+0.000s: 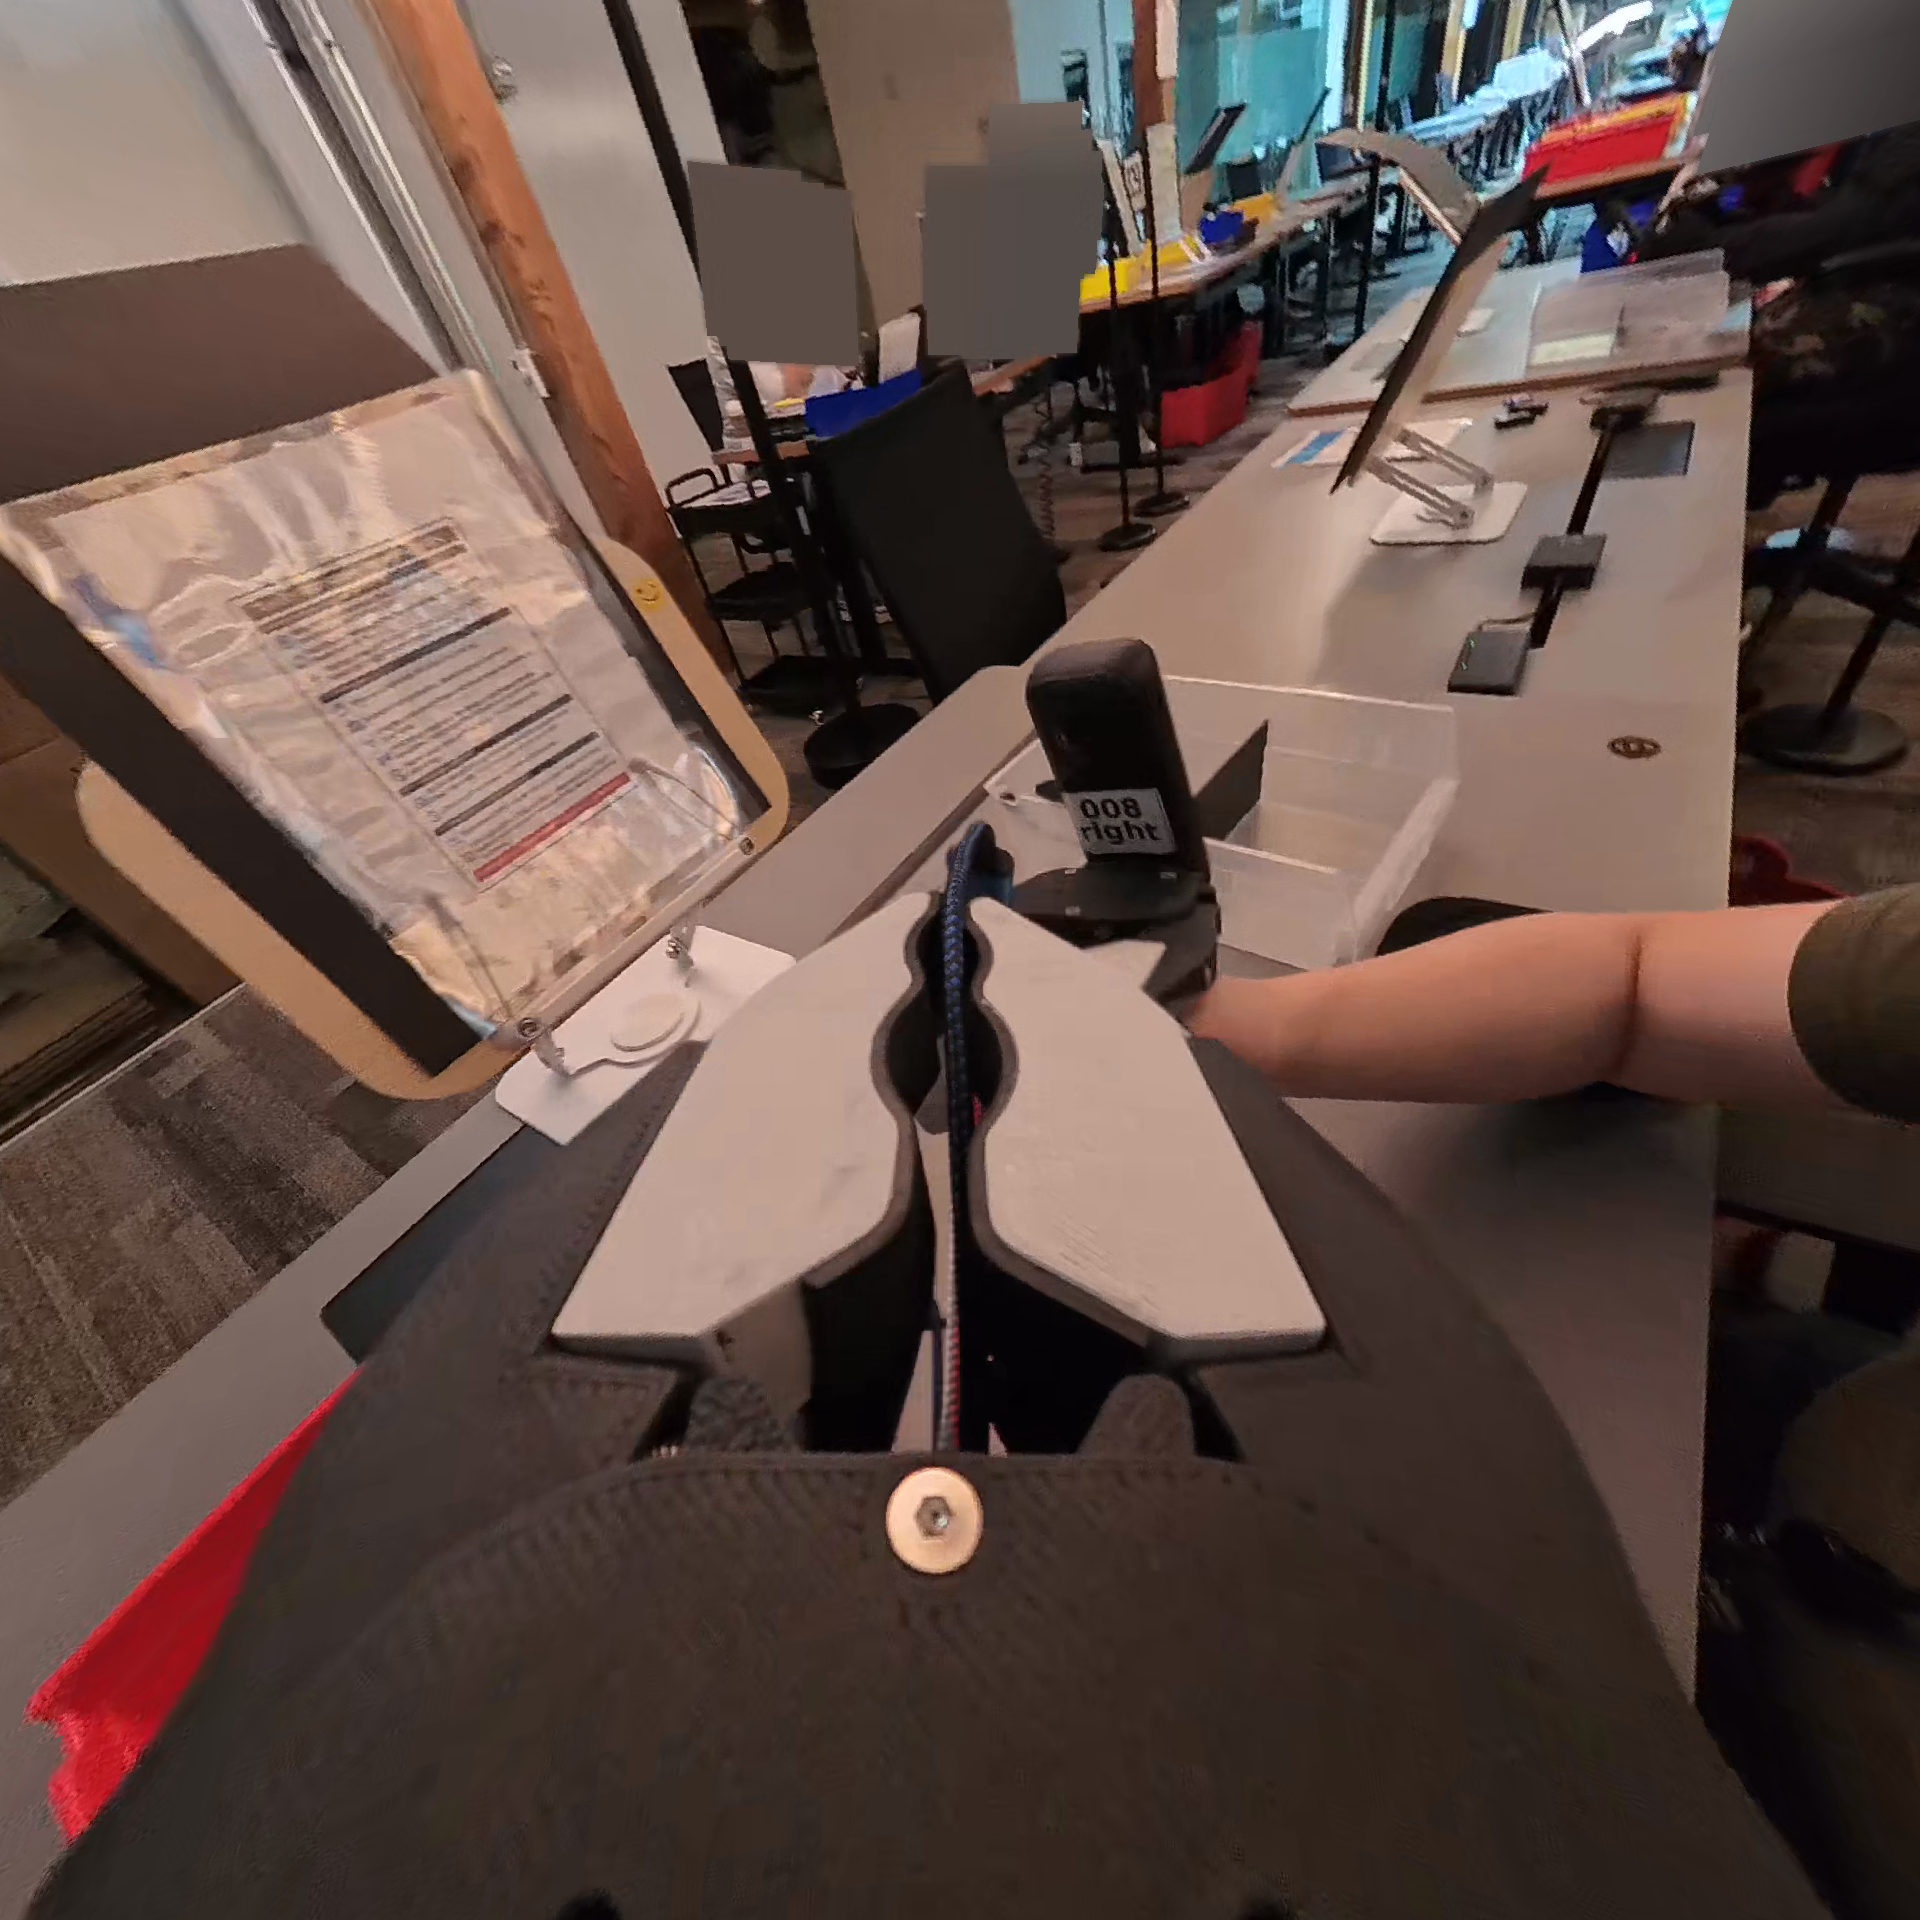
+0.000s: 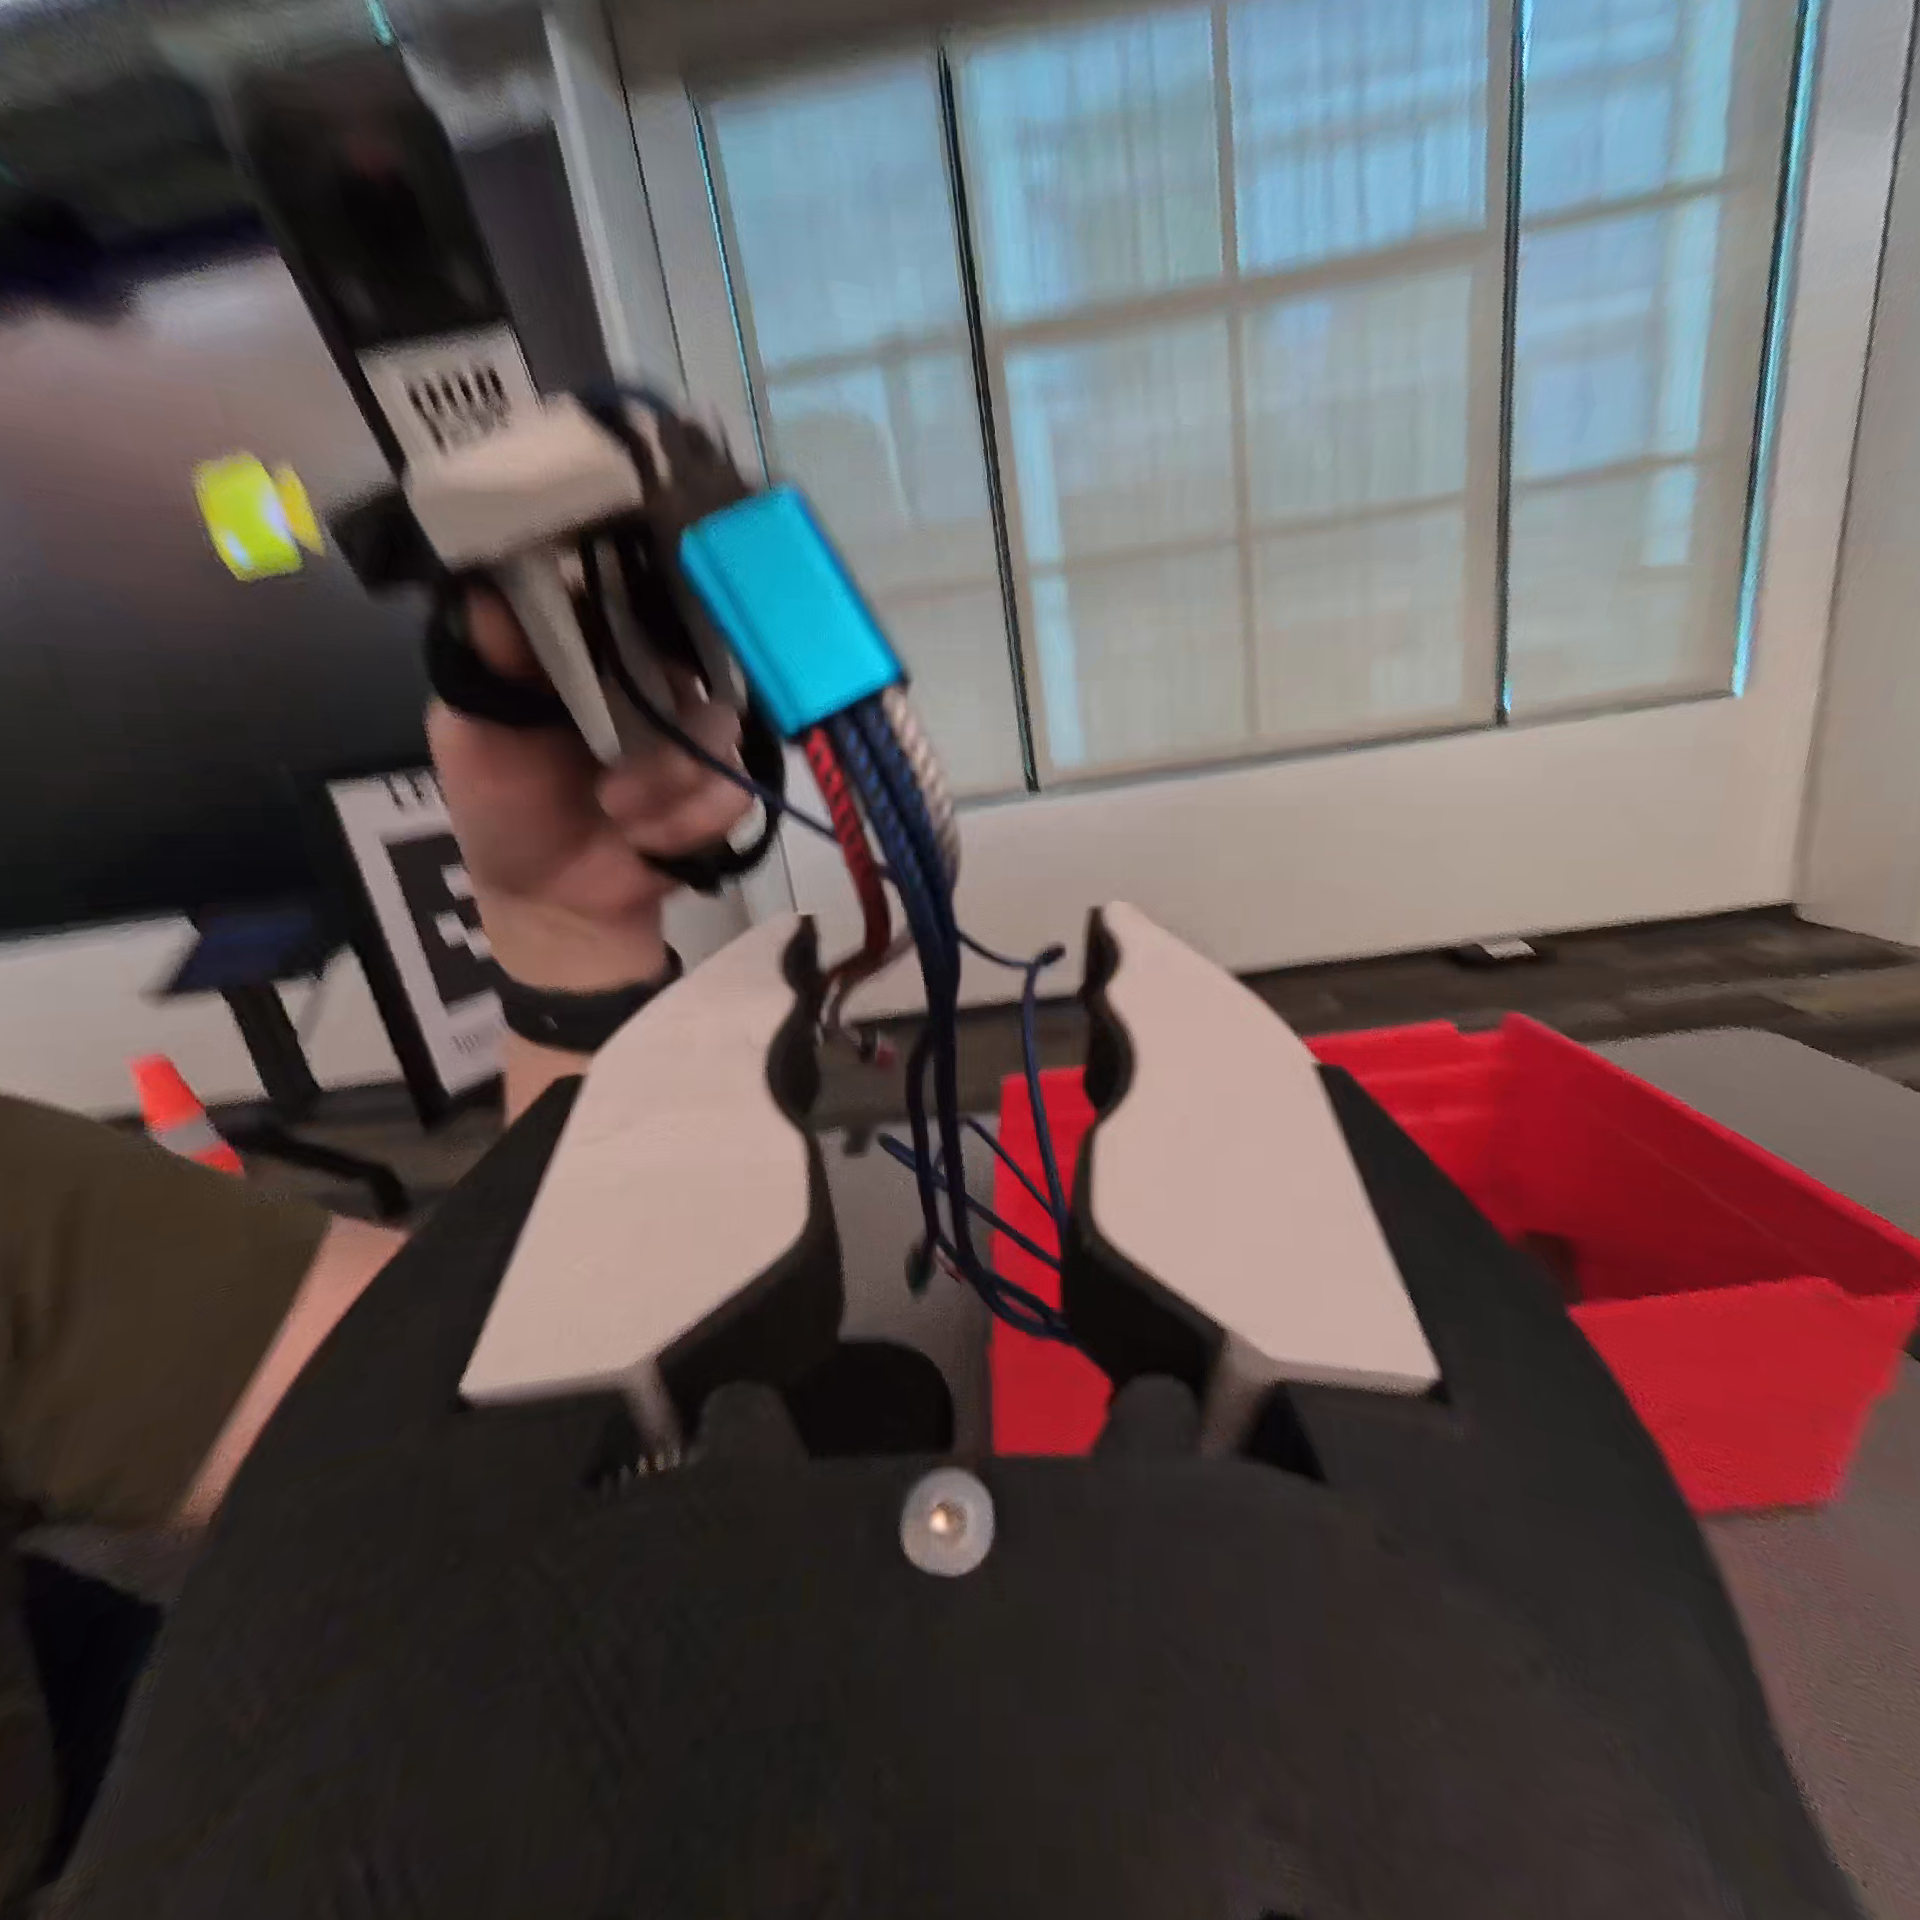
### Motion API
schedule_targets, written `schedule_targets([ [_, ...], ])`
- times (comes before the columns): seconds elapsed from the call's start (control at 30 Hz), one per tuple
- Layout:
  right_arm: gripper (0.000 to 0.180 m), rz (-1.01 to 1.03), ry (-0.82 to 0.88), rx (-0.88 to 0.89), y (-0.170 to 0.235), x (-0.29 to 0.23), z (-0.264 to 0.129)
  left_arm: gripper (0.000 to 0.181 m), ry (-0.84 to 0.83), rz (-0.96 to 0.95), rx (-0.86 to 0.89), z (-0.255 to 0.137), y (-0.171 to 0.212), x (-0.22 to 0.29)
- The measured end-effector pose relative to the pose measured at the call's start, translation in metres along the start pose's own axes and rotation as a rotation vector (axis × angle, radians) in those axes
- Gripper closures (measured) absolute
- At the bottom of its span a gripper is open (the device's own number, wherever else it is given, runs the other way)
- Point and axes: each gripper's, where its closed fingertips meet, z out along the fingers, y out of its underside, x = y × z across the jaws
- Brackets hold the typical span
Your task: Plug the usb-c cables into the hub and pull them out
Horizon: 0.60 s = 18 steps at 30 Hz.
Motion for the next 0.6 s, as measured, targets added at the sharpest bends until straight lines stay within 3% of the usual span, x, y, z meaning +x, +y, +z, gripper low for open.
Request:
schedule_targets([
  [0.07,0.177,0.065,-0.081,0.025,-0.006,-0.006,-0.009,0.181,0.0,0.015,-0.031,0.01,0.005,0.003],
  [0.13,0.177,0.123,-0.044,-0.064,-0.001,0.006,-0.014,0.181,-0.033,0.015,-0.038,0.016,0.007,-0.002],
  [0.23,0.177,0.057,0.019,-0.037,-0.029,0.013,-0.032,0.18,-0.085,-0.003,-0.001,0.019,0.008,-0.009],
  [0.3,0.177,-0.008,0.086,-0.004,-0.057,0.017,-0.05,0.147,-0.135,-0.022,0.051,0.017,0.004,-0.014],
  [0.4,0.176,-0.1,0.191,0.043,-0.097,0.021,-0.085,0.12,-0.166,-0.042,0.058,0.015,0.003,-0.02],
  [0.5,0.177,-0.154,0.277,0.069,-0.125,0.022,-0.119,0.113,-0.137,-0.067,0.023,0.018,0.012,-0.022],
  [0.6,0.177,-0.191,0.351,0.067,-0.143,0.023,-0.145,0.11,-0.086,-0.067,-0.155,0.029,0.047,-0.021],
])
